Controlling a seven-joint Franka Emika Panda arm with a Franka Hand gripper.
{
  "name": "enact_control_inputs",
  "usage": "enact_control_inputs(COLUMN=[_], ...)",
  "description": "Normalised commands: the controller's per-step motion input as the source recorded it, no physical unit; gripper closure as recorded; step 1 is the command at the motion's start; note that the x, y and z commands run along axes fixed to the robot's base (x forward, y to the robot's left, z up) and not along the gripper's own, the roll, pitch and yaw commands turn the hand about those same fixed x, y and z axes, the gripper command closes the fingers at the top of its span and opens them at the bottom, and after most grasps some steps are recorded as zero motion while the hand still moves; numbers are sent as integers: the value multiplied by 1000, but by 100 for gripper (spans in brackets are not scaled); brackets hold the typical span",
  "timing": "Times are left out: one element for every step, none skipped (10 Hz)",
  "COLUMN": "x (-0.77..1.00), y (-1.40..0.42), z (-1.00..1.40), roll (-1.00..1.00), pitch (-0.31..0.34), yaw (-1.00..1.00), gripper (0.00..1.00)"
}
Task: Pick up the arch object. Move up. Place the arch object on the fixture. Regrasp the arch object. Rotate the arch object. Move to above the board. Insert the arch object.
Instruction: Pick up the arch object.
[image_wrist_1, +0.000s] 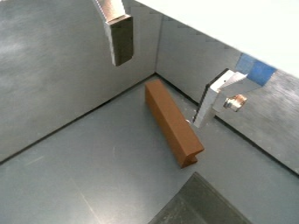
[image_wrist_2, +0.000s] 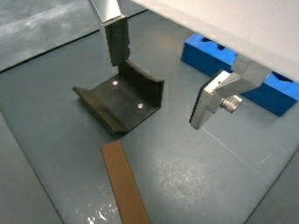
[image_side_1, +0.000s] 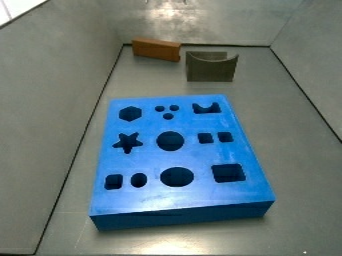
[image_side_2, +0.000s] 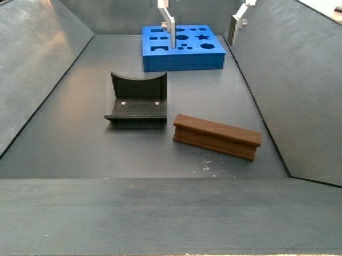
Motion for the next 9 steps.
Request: enact_control_inputs(x=[0, 63, 63, 11, 0, -20, -69, -34, 0], y=[74, 31, 26, 120, 200, 326, 329, 354, 300], z=[-231, -260, -314, -366, -420, -474, -523, -549, -529], roll=[-60, -29, -1, -23, -31, -63, -70, -116, -154], pitch=[-30, -11, -19, -41, -51, -77, -91, -97, -84], yaw=[491, 489, 500, 506, 489, 449, 443, 471, 511], gripper=[0, 0, 0, 0, 0, 0, 0, 0, 0])
